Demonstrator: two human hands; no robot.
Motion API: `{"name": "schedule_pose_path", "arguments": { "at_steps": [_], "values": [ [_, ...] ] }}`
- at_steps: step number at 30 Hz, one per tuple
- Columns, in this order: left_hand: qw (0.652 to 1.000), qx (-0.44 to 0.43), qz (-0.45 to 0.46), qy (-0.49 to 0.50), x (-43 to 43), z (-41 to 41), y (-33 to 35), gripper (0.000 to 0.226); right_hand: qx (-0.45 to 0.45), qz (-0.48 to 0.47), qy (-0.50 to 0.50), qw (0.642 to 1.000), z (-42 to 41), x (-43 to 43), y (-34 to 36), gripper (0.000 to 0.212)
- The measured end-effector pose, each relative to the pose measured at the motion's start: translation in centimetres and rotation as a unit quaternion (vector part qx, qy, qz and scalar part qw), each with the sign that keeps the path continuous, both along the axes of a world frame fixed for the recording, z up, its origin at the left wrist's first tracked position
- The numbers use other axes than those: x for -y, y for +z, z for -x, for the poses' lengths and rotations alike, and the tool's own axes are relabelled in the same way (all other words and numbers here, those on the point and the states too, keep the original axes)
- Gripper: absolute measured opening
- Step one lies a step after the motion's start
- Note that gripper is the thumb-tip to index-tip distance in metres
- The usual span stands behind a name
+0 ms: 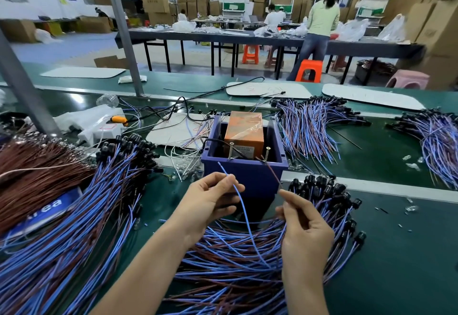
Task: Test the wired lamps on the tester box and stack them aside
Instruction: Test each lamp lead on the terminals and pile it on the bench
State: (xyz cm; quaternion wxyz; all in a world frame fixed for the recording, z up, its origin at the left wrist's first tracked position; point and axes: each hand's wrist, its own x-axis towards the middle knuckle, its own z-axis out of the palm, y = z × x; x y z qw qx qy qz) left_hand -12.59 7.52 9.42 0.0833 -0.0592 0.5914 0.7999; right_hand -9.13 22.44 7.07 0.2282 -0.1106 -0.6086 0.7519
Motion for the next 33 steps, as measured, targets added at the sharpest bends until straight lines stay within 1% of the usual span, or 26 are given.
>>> {"name": "schedule_pose_path", "arguments": {
  "at_steps": [2, 6, 12, 17, 23, 33],
  "values": [
    [1.000, 0.003, 0.028, 0.011, 0.2, 0.6, 0.0, 0.016, 0.016, -0.014, 0.006, 1.000, 0.1, 0.0, -0.2, 0.035],
    [0.997, -0.019, 0.068, 0.031, 0.4, 1.4, 0.2, 0.023, 0.039, -0.053, 0.070, 0.995, 0.3, 0.1, -0.3, 0.037],
    [0.993, -0.023, 0.094, 0.068, 0.4, 2.1, 0.2, 0.023, 0.062, -0.059, 0.114, 0.990, 0.4, 0.1, -0.3, 0.041],
    [0.992, -0.023, 0.101, 0.075, 0.4, 2.5, 0.1, 0.022, 0.076, -0.077, 0.143, 0.984, 0.5, 0.0, -0.4, 0.043],
    [0.991, -0.026, 0.102, 0.077, 0.3, 2.9, 0.0, 0.022, 0.064, -0.106, 0.178, 0.976, 0.3, 0.2, 0.0, 0.046],
    [0.991, -0.041, 0.104, 0.075, 0.1, 3.4, 0.1, 0.023, 0.047, -0.114, 0.193, 0.974, 0.3, 0.1, 0.0, 0.046]
  ]
}}
